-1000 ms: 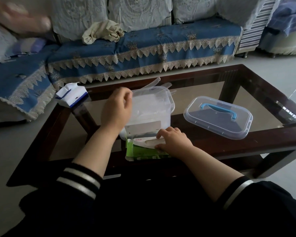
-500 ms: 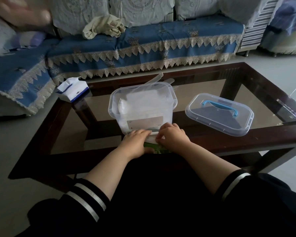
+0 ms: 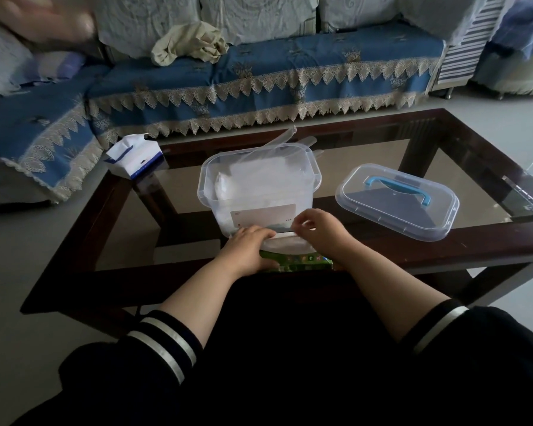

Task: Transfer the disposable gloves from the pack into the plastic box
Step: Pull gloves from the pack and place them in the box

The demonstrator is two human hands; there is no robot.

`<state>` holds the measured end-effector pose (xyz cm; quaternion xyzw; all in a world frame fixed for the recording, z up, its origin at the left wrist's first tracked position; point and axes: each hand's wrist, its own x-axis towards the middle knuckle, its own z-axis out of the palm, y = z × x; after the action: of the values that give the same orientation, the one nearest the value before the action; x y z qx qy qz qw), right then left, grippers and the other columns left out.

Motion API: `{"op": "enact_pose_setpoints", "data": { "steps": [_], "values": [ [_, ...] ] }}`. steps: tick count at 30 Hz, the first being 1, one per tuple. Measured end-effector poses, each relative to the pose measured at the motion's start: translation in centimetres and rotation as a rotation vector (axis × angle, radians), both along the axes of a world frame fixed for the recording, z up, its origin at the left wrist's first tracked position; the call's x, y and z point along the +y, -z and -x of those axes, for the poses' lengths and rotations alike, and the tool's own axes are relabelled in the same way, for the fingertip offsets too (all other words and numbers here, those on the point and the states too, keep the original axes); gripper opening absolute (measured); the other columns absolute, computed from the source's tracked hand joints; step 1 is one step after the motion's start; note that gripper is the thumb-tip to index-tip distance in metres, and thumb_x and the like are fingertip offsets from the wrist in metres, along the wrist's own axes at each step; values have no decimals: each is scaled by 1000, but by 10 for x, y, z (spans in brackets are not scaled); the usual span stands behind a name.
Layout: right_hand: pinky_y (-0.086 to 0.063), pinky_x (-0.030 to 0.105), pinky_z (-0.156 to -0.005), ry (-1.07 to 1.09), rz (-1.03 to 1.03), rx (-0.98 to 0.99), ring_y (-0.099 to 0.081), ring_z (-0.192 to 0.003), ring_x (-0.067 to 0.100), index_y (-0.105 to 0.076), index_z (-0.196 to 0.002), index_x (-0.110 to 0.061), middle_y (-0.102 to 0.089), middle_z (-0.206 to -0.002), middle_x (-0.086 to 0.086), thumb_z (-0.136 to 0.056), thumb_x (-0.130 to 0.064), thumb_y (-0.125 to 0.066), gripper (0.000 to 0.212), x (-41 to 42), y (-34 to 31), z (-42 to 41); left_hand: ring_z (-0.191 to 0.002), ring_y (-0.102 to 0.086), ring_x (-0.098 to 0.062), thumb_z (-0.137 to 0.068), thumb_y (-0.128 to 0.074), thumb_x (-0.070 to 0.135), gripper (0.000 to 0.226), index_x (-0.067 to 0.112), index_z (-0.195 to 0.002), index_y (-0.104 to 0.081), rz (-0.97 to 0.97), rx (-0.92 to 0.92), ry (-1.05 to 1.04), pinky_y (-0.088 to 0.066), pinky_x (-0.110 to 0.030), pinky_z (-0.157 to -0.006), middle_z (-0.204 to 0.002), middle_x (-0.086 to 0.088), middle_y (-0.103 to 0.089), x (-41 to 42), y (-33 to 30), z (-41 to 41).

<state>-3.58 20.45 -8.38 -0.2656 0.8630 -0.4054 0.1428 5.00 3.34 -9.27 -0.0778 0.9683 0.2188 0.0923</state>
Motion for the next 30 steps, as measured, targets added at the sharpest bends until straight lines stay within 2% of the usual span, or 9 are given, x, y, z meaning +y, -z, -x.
{"op": "enact_pose_setpoints", "data": {
  "steps": [3, 7, 10, 13, 17, 19, 24, 28, 30],
  "values": [
    [-35, 38, -102, -145, -174, 108, -44, -119, 22, -70, -99, -29, -55, -122, -4, -86, -40, -65, 18, -8, 11, -9, -134, -33, -20, -72, -79, 51, 80, 29, -140, -44, -21, -9, -10, -29, -39, -113, -143, 3, -43, 1, 1, 1],
    [-33, 38, -103, -149, -329, 276, -36, -125, 26, -63, -121, -37, -45, -138, -3, -95, -40, -51, 29, -22, 14, -22, -140, -29, -21, -72, -77, 56, 86, 31, -144, -37, 79, -20, -42, -23, -45, -114, -148, 5, -38, 6, 1, 1],
    [-33, 40, -102, -141, -399, 341, -37, -126, 26, -61, -125, -35, -46, -139, -3, -97, -39, -45, 32, -29, 17, -27, -141, -23, -23, -73, -80, 48, 88, 28, -147, -35, 23, -38, -49, -22, -44, -113, -149, 3, -33, 9, 1, 0],
    [-34, 39, -100, -82, -380, 275, -38, -125, 26, -65, -122, -24, -50, -136, -1, -96, -32, -45, 33, -33, 17, -26, -139, -23, -26, -69, -82, 48, 92, 27, -146, -37, -16, -32, -48, -24, -48, -115, -147, 1, -34, 7, 7, 1],
    [-35, 41, -98, -82, -414, 270, -39, -123, 28, -62, -121, -10, -50, -132, 6, -97, -29, -47, 34, -35, 18, -23, -140, -23, -24, -69, -84, 43, 92, 23, -146, -38, -67, 2, -45, -20, -38, -118, -148, -2, -34, 3, 12, -1],
    [-34, 40, -97, -69, -400, 263, -39, -122, 29, -60, -119, -8, -48, -130, 9, -98, -29, -46, 33, -34, 18, -24, -140, -25, -22, -69, -85, 41, 89, 24, -144, -40, -91, 12, -45, -22, -37, -118, -149, -1, -35, 3, 12, -2],
    [-32, 41, -97, -28, -306, 175, -37, -123, 30, -53, -116, -7, -45, -130, 12, -101, -28, -41, 29, -28, 16, -30, -138, -28, -20, -67, -86, 41, 84, 27, -139, -45, -146, -4, -35, -26, -43, -117, -144, 2, -38, 0, 12, -1],
    [-36, 41, -100, -30, -256, 148, -40, -121, 29, -63, -109, -14, -50, -126, 7, -94, -39, -54, 31, -24, 11, -29, -137, -28, -19, -68, -85, 41, 84, 26, -140, -43, -156, -19, -19, -27, -44, -116, -143, 1, -37, 2, 10, -1],
    [-38, 40, -99, -52, -273, 163, -39, -120, 28, -68, -106, -17, -51, -125, 4, -90, -38, -60, 28, -24, 10, -30, -137, -29, -19, -68, -85, 42, 84, 25, -139, -44, -161, -16, -21, -27, -43, -116, -143, 1, -37, 1, 11, -1]
  ]
}}
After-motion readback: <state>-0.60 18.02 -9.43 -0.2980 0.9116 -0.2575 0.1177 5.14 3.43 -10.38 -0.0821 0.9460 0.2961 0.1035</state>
